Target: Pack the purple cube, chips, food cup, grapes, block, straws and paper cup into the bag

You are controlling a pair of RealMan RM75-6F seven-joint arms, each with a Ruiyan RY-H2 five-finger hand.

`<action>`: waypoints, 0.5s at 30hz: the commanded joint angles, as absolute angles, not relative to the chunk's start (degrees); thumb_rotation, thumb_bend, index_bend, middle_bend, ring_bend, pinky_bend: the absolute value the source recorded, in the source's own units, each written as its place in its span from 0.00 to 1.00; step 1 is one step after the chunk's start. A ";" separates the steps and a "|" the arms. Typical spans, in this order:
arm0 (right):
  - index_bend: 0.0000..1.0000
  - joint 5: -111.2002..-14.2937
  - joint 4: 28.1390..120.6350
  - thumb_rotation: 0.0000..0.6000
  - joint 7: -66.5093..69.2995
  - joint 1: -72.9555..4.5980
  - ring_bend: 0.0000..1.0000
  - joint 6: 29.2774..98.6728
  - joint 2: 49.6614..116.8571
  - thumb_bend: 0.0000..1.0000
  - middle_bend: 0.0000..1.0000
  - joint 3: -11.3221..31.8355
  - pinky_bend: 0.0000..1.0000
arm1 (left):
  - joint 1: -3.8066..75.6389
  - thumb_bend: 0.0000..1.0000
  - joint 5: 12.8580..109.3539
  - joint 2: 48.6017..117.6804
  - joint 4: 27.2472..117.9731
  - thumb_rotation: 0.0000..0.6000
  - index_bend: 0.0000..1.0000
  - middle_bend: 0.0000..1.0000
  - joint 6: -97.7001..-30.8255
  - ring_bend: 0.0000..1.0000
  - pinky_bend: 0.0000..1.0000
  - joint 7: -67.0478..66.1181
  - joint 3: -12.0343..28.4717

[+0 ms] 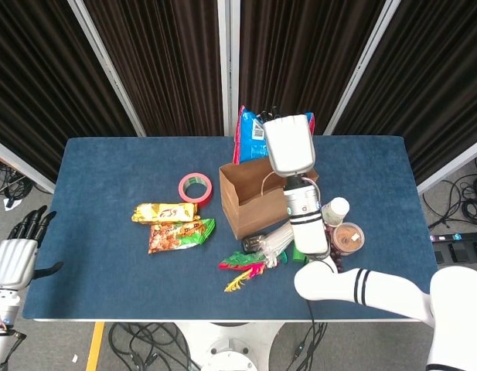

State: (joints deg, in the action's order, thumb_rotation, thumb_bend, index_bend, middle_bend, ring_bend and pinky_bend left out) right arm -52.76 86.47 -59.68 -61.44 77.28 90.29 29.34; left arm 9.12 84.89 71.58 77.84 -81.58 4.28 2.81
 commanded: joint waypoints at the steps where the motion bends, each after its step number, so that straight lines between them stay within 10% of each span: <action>1: 0.76 -52.36 86.44 1.00 -59.30 -60.95 0.82 76.97 90.03 0.17 0.65 28.26 0.82 | 9.21 0.08 84.92 71.70 77.79 1.00 0.11 0.09 -81.41 0.03 0.20 4.24 2.78; 15: 0.66 -48.86 86.11 1.00 -59.62 -60.34 0.82 75.24 90.10 0.11 0.57 24.80 0.84 | 9.12 0.08 84.93 71.65 77.78 1.00 0.11 0.09 -81.28 0.03 0.20 3.69 2.57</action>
State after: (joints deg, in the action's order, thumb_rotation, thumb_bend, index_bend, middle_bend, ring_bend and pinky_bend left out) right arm -48.89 86.14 -59.64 -60.34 75.29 90.08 24.84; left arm 9.13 84.93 71.65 77.78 -81.28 3.70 2.57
